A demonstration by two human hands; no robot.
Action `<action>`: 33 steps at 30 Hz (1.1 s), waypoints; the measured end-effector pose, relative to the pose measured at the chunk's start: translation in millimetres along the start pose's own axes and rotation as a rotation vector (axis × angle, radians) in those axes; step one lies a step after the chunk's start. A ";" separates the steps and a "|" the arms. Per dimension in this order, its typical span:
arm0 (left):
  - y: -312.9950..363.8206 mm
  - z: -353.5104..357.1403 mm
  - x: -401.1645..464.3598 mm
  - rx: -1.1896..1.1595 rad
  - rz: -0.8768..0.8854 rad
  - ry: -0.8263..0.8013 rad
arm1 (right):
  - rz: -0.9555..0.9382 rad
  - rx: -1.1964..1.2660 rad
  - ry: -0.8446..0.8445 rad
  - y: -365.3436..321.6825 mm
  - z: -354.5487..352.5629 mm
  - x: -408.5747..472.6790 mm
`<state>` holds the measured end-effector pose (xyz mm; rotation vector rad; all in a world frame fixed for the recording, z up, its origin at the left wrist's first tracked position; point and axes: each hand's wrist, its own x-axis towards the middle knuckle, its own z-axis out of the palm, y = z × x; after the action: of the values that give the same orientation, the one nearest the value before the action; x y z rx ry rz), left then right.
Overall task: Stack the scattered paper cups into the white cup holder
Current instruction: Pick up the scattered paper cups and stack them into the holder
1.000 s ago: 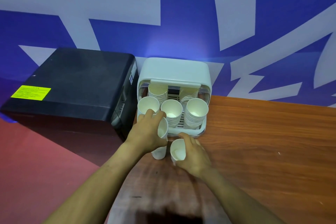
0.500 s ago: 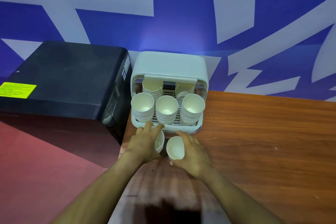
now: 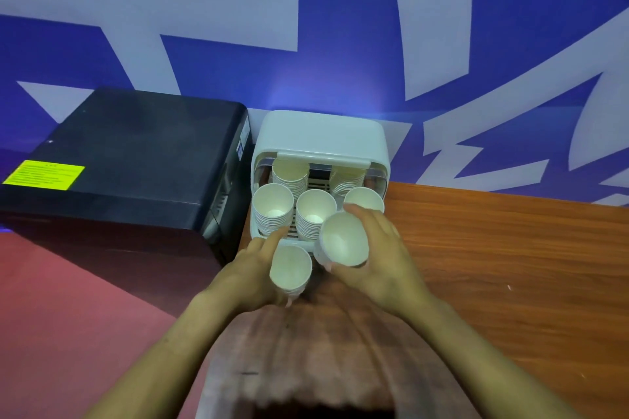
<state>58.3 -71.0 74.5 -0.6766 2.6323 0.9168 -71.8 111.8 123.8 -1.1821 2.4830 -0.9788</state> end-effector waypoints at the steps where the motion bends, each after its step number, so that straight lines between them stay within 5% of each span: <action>1: -2.8 -1.5 -1.6 -0.032 -0.008 -0.003 | -0.017 0.019 -0.001 -10.5 -2.3 4.6; 13: -16.0 12.9 -1.4 -0.346 0.015 0.114 | -0.006 -0.125 -0.281 -21.9 62.9 21.9; 18: -11.4 24.6 9.1 -0.263 0.041 0.133 | 0.002 -0.134 -0.345 -11.8 51.1 27.5; 23: 1.8 22.8 13.5 -0.137 0.082 0.109 | -0.087 -0.373 -0.074 -3.5 22.7 67.5; 29: 14.7 22.5 16.2 -0.003 0.029 0.066 | -0.035 -0.710 -0.340 9.3 40.1 100.1; 33: 15.2 20.1 14.7 -0.019 0.023 0.098 | -0.048 -0.767 -0.312 18.4 51.4 101.4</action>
<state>40.0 -52.6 61.1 -0.7145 2.7261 0.9386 -125.5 19.2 81.3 -1.4426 2.6196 0.2047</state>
